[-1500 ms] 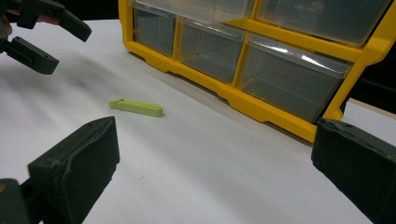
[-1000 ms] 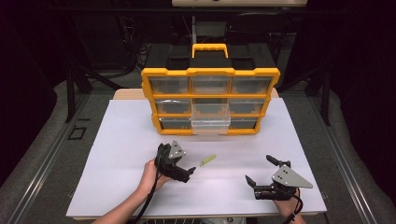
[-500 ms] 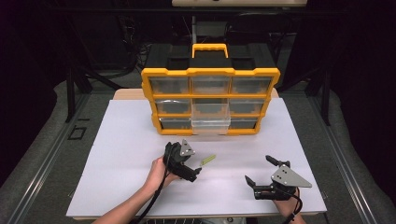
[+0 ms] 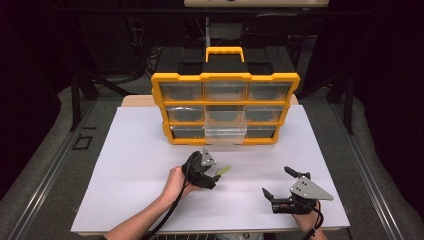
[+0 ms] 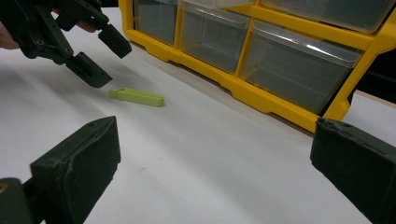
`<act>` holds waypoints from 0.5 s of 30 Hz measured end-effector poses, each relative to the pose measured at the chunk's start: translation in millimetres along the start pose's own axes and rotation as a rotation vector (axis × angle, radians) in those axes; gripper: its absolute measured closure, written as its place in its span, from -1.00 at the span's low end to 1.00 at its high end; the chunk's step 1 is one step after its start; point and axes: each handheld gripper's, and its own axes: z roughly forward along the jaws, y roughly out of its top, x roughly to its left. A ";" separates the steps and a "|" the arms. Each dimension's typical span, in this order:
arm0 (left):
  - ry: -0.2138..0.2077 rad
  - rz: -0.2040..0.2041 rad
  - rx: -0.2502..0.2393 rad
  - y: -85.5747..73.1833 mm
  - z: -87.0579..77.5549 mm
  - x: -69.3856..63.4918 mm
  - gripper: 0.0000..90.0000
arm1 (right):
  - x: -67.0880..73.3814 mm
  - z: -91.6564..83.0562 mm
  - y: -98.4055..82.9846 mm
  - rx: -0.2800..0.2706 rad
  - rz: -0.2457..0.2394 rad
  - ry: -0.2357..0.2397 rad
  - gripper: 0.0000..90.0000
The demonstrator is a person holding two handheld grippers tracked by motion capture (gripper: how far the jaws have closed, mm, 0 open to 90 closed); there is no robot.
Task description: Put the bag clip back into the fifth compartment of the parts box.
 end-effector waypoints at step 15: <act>-0.027 0.064 0.099 20.0 17.0 -10.1 0.24 | 0.8 0.0 -0.2 0.002 -0.003 -0.003 -0.97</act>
